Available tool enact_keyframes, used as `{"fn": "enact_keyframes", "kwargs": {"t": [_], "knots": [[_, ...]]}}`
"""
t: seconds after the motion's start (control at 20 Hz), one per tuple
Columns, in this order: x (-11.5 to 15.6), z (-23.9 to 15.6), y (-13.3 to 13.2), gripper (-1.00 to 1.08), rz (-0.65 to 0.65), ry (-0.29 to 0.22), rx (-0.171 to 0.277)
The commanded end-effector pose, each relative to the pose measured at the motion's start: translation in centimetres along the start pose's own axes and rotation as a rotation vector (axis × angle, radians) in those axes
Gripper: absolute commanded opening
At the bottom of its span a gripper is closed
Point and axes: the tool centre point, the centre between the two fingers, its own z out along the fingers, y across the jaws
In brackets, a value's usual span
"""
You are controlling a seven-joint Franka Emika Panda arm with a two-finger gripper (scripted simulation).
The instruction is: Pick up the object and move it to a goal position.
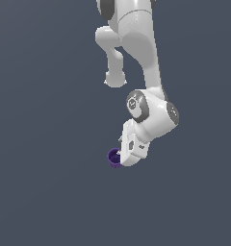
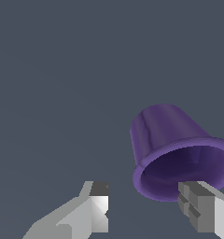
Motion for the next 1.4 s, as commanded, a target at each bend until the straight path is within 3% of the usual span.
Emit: {"fn": "enact_keyframes", "kwargs": {"t": [0.0,0.65,0.7,1.35], "knots": [[0.0,0.1,0.1,0.28,-0.015,-0.007,-0.003],[0.0,3.1,0.0,0.28,-0.016,-0.006,-0.003],[0.0,3.1,0.0,-1.0,-0.016,-0.006,-0.003],[-0.1,2.9,0.0,-1.0,-0.017,-0.006,-0.004]]}}
